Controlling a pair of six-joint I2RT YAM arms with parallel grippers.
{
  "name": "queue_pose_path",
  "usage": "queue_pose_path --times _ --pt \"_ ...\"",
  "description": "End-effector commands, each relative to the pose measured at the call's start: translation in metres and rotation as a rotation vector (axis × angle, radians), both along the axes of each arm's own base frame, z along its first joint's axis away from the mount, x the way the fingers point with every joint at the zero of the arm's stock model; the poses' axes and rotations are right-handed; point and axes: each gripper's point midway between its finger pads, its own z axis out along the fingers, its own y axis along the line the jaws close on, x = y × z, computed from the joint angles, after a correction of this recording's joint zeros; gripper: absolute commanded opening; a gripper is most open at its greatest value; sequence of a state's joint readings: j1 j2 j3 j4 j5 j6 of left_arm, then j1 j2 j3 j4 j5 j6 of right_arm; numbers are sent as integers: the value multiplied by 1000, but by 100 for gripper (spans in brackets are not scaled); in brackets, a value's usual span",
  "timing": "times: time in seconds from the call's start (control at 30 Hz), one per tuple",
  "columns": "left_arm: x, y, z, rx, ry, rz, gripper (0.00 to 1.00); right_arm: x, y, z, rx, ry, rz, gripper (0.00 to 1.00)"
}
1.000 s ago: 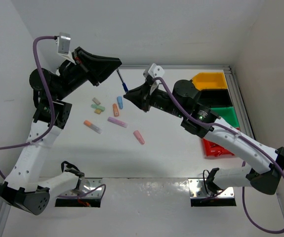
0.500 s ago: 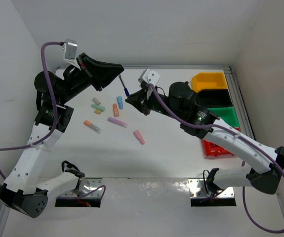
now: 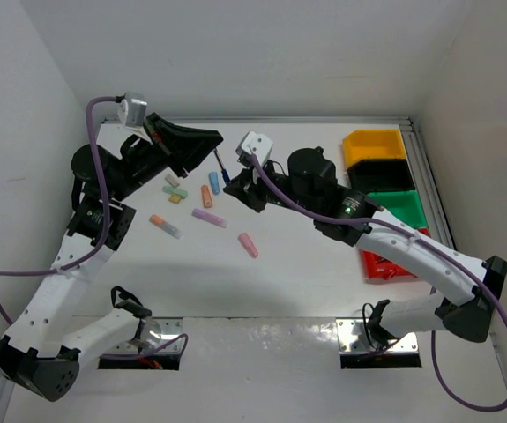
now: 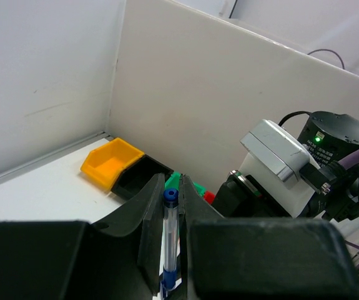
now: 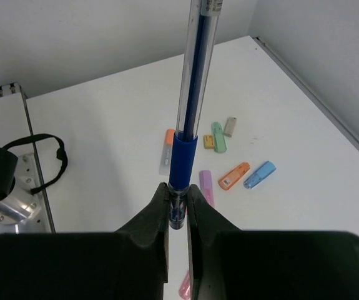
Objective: Sort the stationery into containers
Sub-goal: Close the pen cap on the pen.
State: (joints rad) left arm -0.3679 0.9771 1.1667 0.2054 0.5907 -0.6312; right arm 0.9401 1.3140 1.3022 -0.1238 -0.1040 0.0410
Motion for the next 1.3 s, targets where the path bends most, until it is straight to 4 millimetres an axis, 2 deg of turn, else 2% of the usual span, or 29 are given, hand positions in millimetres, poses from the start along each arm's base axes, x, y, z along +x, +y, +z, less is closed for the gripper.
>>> queue_pose_path --times 0.0,0.23,1.27 --pt "-16 -21 -48 80 154 -135 0 -5 3 118 281 -223 18 0" --pt "-12 -21 -68 99 195 -121 0 -6 1 124 297 -235 18 0" --pt "-16 -28 -124 124 342 -155 0 -9 0 146 336 -273 36 0"
